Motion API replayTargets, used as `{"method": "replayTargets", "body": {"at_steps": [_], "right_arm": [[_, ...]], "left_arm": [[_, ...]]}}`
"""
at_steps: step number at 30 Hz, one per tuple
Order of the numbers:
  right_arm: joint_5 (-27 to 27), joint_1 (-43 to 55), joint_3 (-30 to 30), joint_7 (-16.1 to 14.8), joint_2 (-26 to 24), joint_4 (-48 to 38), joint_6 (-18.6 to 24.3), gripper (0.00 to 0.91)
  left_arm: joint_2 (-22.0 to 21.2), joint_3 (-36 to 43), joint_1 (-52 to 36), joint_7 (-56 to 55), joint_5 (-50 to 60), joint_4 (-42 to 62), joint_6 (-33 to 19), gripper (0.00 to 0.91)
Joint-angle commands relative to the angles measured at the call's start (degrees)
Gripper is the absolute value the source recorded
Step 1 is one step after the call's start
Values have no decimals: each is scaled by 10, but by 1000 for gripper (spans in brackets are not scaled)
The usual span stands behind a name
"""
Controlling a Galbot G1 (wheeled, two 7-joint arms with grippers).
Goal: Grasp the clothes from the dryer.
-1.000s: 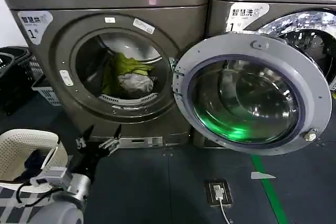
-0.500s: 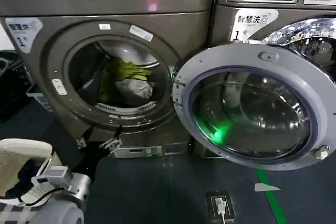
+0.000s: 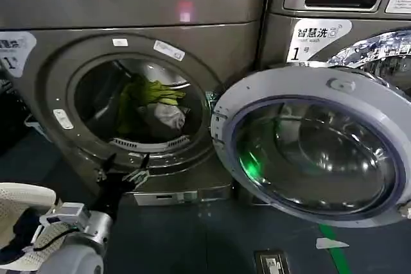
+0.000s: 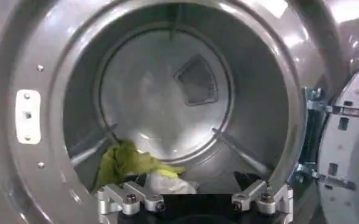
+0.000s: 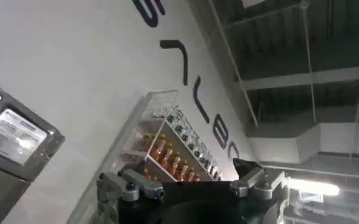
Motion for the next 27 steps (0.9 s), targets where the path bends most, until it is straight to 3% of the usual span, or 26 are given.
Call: {"method": "replayTargets", "body": {"at_steps": [1, 27], "right_arm": [[0, 0, 0, 0, -1, 0, 0, 907], [-1, 4, -11, -1, 4, 4, 2, 907]], "left_arm": [[0, -1, 0, 0, 1, -1, 0, 907], [2, 0, 3, 0, 2, 0, 1, 907]]}}
